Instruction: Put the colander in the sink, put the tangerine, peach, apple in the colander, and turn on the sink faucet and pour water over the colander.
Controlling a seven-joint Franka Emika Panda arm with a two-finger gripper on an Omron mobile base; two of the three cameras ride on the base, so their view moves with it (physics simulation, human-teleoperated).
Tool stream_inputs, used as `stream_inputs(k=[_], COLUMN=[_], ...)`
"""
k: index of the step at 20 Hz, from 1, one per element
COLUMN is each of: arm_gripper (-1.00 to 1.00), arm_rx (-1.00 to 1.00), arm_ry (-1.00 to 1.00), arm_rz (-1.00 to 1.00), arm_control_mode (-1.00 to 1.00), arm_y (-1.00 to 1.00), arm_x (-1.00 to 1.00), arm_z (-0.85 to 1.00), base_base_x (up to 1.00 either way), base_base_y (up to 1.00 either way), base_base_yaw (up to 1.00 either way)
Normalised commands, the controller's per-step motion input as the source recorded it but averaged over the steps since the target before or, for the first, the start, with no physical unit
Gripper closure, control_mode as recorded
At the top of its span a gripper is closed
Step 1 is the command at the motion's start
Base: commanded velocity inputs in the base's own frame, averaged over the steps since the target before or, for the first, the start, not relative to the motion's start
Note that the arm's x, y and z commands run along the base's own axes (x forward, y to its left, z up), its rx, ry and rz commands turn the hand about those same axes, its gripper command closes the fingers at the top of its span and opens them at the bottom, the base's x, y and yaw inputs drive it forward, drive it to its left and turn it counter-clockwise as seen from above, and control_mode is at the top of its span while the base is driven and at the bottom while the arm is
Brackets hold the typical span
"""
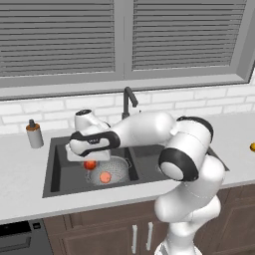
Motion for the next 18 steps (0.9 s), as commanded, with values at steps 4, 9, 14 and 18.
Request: stream_inputs(k=[4, 9, 14, 18], arm_gripper=[1.00, 1.00, 1.00, 1.00], arm_rx=[-0.04, -0.03, -0.06, -0.04], arm_ry=[0.00, 0.00, 0.00, 0.00], arm_rz=[-0.03, 0.00, 0.00, 0.00], arm_control_mode=[-1.00, -1.00, -1.00, -1.00], arm_y=[-0.24, -0.27, -0.15, -0.11], arm_x=[0.20, 0.18, 0.16, 0.18], arm_z=[-0.35, -0.40, -0.46, -0.35], base_base_x=[0.00, 0.00, 0.00, 0.00], base_base_y=[0.00, 0.00, 0.00, 0.00], base_base_yaw=[0.00, 0.00, 0.00, 0.00])
